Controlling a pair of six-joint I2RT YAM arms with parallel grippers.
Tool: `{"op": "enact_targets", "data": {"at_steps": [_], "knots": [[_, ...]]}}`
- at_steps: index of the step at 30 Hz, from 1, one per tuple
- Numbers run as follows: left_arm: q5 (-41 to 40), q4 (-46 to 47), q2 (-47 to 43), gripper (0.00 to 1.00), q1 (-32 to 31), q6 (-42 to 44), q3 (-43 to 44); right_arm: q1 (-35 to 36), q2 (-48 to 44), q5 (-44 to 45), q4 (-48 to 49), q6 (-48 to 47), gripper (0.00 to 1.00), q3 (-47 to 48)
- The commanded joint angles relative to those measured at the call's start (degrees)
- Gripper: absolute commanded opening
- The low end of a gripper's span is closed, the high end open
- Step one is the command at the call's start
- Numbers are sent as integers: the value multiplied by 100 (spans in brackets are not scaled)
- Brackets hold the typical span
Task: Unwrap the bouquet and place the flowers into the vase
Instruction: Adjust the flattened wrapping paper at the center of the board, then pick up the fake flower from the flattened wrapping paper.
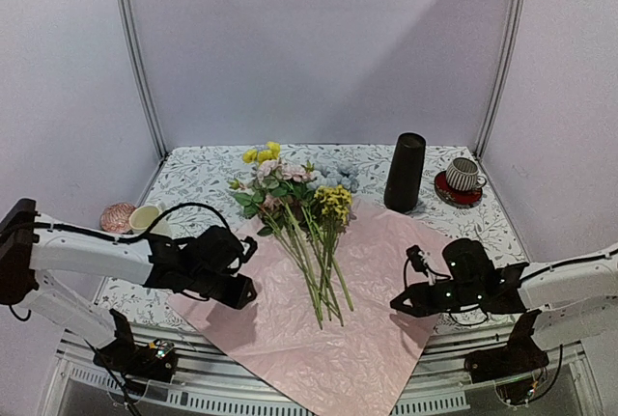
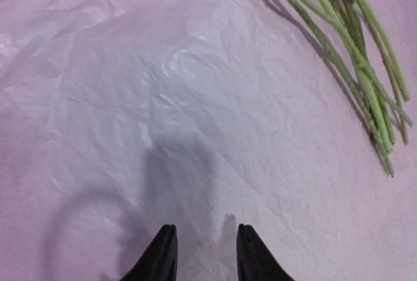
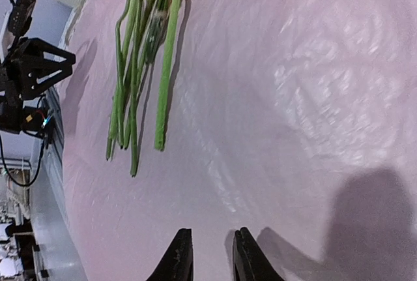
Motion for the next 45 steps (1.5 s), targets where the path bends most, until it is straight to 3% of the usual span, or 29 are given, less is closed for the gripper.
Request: {"op": "enact_targets", "data": {"at_steps": [1, 4, 5, 6, 7, 8, 12, 17, 23, 29, 37, 45], "knots": [[-503, -146, -493, 37, 260, -118, -46, -193, -778, 889, -941, -244, 27, 299], [-725, -155, -666, 49, 324, -219, 58, -201, -882, 1108, -921, -413, 30, 592], [-875, -240, -687, 60, 346, -279, 141, -198, -824, 1142, -888, -467, 31, 706], [-1058, -300, -706, 83, 351, -344, 198, -200, -721, 1173, -850, -523, 32, 885], [-1163, -334, -723, 96, 349, -419, 245, -204, -603, 1195, -800, -546, 32, 1022], [-1217, -338, -744, 98, 358, -477, 280, -206, -463, 1188, -738, -558, 33, 1146], [-837, 322, -794, 98, 575, -615, 222, -193, 198, 1210, -199, -468, 45, 1580], [-428, 1767, -515, 93, 763, -1262, 184, -188, 1200, 1551, -356, 63, 47, 2614], [-873, 2046, 249, 81, 815, -2329, 614, -186, 2055, 1340, -801, -248, 46, 3530], [-401, 2469, 1112, 74, 866, -2718, 1043, -186, 2102, 1009, -404, -424, 46, 3384], [-299, 3344, 1648, 65, 942, -3621, 864, -172, 1883, 819, 10, -566, 47, 3053], [-237, 3409, 2109, 53, 1017, -3975, 1022, -172, 1512, 813, 297, -743, 47, 2774]]}}
